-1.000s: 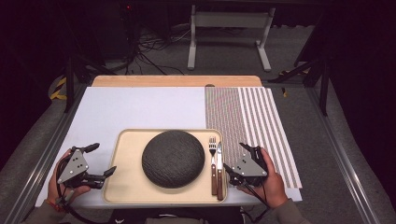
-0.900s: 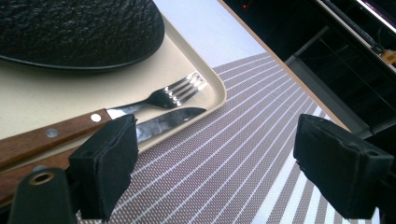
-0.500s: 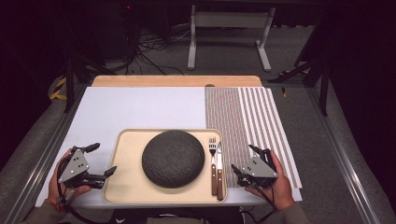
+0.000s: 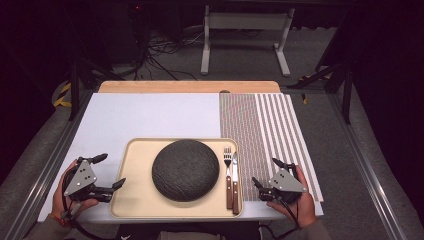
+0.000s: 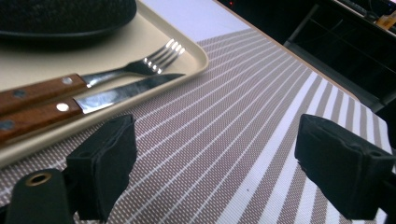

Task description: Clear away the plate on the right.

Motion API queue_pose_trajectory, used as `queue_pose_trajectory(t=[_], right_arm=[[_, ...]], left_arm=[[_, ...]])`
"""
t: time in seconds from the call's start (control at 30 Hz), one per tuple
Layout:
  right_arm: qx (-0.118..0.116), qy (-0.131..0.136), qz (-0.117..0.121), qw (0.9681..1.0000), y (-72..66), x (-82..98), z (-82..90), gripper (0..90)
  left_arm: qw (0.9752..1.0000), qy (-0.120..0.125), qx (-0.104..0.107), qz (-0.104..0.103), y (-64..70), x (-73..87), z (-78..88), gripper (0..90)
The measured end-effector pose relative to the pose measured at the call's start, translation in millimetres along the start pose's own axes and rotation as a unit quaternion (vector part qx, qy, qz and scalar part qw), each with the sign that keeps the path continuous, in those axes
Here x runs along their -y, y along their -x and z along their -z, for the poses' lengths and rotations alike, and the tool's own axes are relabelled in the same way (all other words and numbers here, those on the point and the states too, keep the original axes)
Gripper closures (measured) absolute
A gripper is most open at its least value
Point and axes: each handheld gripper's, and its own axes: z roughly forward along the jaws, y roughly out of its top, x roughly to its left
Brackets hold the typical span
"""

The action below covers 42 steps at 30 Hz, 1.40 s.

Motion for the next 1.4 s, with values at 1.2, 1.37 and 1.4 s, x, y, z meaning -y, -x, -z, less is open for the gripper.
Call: queue_pose_trajectory(t=[1.2, 1.37, 1.4], right_arm=[[0.001, 0.017, 0.001, 0.9999, -4.2, -16.4, 5.6, 12.4], [0.001, 0.016, 0.001, 0.9999, -4.7, -17.6, 5.2, 12.4], [0.001, 0.016, 0.001, 0.9999, -4.7, -17.7, 5.3, 12.4]], left_arm=[[1.0000, 0.000, 0.000, -0.002, 0.0, 0.3, 0.0, 5.6], [1.0000, -0.002, -0.002, 0.001, 0.3, 0.3, -0.5, 5.7], [1.0000, -0.002, -0.002, 0.001, 0.3, 0.3, -0.5, 5.7]])
